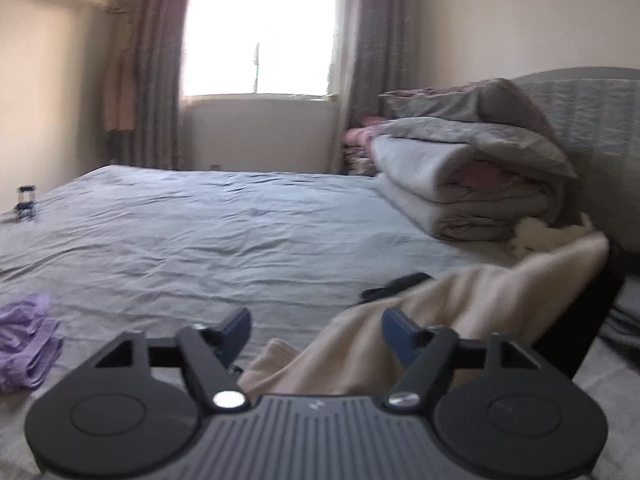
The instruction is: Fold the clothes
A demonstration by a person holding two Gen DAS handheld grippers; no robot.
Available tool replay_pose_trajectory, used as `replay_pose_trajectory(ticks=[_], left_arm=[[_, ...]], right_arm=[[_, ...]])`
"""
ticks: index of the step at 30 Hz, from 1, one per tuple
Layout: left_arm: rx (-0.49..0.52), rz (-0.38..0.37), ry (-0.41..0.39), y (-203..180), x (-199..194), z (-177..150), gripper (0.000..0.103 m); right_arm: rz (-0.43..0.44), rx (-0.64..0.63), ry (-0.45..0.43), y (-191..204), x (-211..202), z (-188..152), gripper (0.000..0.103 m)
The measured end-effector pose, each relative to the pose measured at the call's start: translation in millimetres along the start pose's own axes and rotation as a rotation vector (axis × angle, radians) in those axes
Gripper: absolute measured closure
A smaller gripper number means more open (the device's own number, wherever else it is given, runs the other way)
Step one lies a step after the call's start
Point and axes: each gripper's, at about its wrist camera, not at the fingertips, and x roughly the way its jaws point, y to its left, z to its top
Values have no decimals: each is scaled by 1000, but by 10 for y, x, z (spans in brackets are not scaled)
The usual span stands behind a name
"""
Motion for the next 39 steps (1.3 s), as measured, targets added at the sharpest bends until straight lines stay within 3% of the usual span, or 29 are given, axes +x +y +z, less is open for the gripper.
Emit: replay_pose_trajectory(ticks=[3,5,8,11,12,14,16,17,18,20,22,26,28,29,30,32,36,39], left_arm=[[39,-41,19,-95,12,-57,20],[65,-69,31,-158,21,-94,18],[103,-110,50,-252,33,-151,16],[142,-152,69,-347,46,-207,16],[155,-165,76,-378,50,-226,16],[178,-173,88,-418,73,-263,16],[192,-155,103,-426,104,-289,15],[199,-145,110,-430,120,-301,15],[206,-136,117,-434,135,-314,15],[205,-126,131,-411,147,-331,15],[206,-118,143,-409,162,-342,15],[212,-108,160,-418,184,-352,15],[209,-104,165,-406,185,-342,15],[207,-102,167,-399,185,-337,15],[192,-105,169,-363,174,-308,15],[155,-111,171,-285,155,-246,15],[70,-84,158,-23,108,-99,15],[-3,-57,143,177,68,-34,15]], right_arm=[[33,1,-88,1,-132,50,92],[77,11,-148,6,-206,80,101],[141,-13,-252,33,-395,159,101],[151,-74,-162,32,-237,169,100],[139,-74,-115,-1,-119,114,91],[89,-74,9,-78,162,-2,87],[34,-54,124,-188,437,-101,64],[12,-21,168,-256,535,-139,35],[-9,18,220,-333,628,-182,16],[-51,85,337,-487,829,-304,12],[-89,142,443,-594,988,-435,12],[-82,279,522,-727,1125,-669,13],[-50,331,522,-732,1175,-731,40],[-33,327,508,-679,1169,-710,68],[-15,322,493,-625,1162,-688,81],[32,281,448,-460,1079,-611,84],[226,177,368,-89,880,-517,86],[362,31,334,273,662,-536,86]])
